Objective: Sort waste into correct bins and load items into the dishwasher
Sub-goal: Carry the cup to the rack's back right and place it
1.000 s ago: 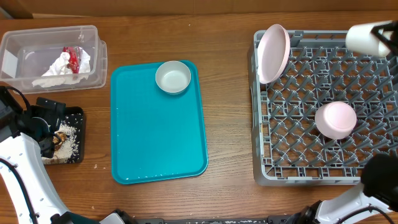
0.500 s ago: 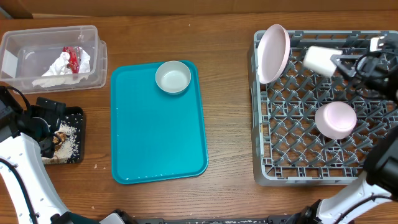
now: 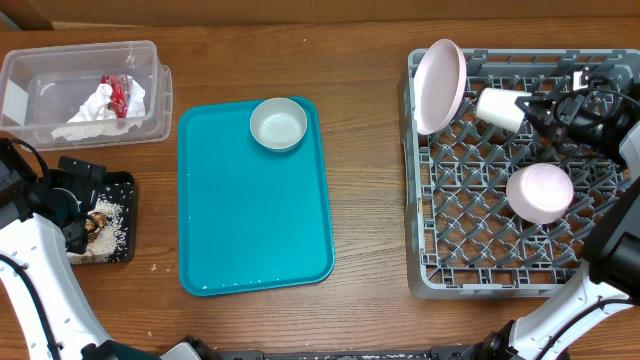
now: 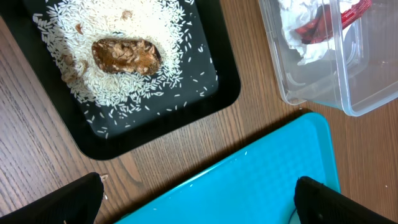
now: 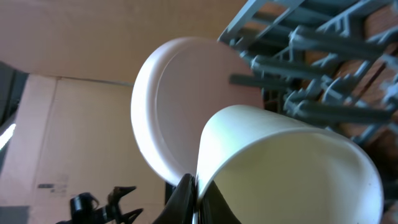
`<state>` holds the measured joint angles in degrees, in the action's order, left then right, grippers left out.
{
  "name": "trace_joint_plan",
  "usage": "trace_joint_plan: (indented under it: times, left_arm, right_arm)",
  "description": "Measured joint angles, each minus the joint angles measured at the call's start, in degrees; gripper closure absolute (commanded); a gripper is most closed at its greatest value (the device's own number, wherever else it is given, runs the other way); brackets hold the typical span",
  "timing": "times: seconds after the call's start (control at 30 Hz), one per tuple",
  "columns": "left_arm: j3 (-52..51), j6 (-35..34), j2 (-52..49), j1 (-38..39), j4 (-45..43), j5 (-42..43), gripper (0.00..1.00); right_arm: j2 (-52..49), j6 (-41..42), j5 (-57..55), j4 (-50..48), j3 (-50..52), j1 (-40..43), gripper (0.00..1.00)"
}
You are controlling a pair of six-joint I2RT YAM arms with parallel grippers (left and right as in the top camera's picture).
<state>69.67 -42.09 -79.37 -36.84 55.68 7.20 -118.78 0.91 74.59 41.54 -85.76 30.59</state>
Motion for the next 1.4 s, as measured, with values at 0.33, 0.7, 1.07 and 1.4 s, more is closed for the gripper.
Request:
trace_joint_plan:
  times: [0.33,0.7,1.07,1.4]
  left_arm:
    - [0.00,0.00,0.00,0.00,0.00,0.00,0.00]
    - [0.00,0.00,0.00,0.00,0.00,0.00,0.00]
    - [0.00,0.00,0.00,0.00,0.00,0.00,0.00]
    - [0.00,0.00,0.00,0.00,-0.02,0.00,0.00]
  right_arm:
    - [0.00,6.73,-2.43,-4.74,0.00,-0.31,0.91]
    - [0.00,9.01,-1.57,-5.03,0.00,-0.31,0.96]
    - [0.63,12.39,-5.55,-2.99,-0.52,-0.28,0.96]
    - [1.09,13.55,-5.75,-3.61,-0.76,0.13,0.96]
